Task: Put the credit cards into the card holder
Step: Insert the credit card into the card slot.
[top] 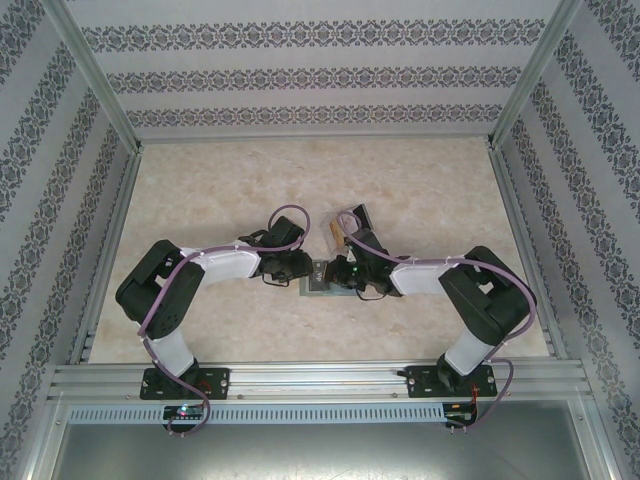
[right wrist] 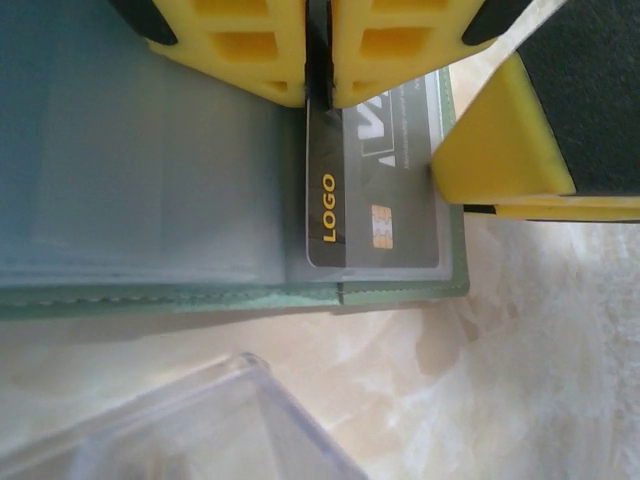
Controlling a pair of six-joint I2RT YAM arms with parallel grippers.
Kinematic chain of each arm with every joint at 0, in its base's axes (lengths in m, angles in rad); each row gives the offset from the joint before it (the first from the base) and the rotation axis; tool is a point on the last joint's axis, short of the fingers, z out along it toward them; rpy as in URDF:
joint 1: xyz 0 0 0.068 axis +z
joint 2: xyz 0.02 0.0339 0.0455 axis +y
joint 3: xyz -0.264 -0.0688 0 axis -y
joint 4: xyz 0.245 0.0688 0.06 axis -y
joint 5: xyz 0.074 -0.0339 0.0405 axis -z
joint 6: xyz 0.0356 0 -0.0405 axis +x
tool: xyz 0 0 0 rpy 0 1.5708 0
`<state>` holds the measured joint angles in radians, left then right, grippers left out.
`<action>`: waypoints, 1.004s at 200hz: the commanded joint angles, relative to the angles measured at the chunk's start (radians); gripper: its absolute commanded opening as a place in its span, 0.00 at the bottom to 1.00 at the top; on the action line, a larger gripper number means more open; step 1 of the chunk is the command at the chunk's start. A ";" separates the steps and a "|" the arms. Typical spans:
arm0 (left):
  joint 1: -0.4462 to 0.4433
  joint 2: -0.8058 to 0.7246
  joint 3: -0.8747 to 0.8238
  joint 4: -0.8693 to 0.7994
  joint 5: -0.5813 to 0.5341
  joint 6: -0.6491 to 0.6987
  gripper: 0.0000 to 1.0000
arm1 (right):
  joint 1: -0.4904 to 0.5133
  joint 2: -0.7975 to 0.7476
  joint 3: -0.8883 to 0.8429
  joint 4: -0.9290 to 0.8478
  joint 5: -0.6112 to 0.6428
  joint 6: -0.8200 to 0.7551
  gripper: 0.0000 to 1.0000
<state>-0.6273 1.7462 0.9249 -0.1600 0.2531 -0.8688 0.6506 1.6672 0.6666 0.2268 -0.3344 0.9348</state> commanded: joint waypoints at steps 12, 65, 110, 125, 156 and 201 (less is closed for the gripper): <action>-0.034 0.050 0.017 0.022 0.055 0.004 0.33 | 0.012 0.042 0.035 -0.026 -0.041 -0.014 0.14; -0.034 0.036 0.012 0.021 0.044 -0.011 0.34 | 0.021 0.035 0.056 -0.024 -0.066 -0.026 0.20; -0.034 -0.004 -0.019 0.024 -0.008 -0.024 0.37 | 0.008 -0.060 0.080 -0.260 0.086 -0.104 0.27; -0.034 0.000 -0.020 0.046 0.007 -0.022 0.38 | 0.008 -0.054 0.081 -0.251 0.074 -0.106 0.26; -0.034 0.007 -0.021 0.084 0.042 -0.018 0.40 | 0.012 -0.005 0.101 -0.231 0.040 -0.094 0.17; -0.034 0.011 -0.028 0.122 0.073 -0.025 0.40 | 0.021 0.052 0.141 -0.198 -0.016 -0.093 0.13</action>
<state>-0.6350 1.7412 0.9138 -0.1253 0.2539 -0.8768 0.6533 1.6924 0.7769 0.0181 -0.3157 0.8570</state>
